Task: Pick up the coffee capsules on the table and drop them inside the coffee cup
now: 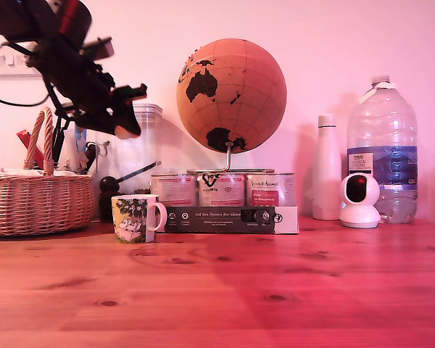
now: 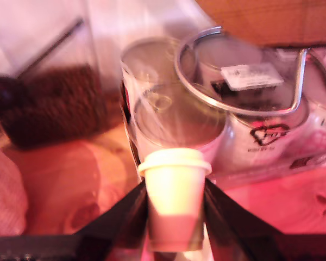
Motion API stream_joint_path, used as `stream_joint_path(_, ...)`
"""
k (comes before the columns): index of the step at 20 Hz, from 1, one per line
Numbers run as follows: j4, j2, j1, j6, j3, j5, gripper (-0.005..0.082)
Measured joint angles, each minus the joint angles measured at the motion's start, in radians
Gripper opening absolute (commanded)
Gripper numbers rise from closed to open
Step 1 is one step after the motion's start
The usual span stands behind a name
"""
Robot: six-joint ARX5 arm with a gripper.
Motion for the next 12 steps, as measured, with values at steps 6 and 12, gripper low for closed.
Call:
stream_joint_path(6,-0.153,0.113,0.002,0.000,0.134,0.011,0.0125)
stream_joint_path(12,-0.300,0.187,0.005,0.005,0.232,0.011,0.0125)
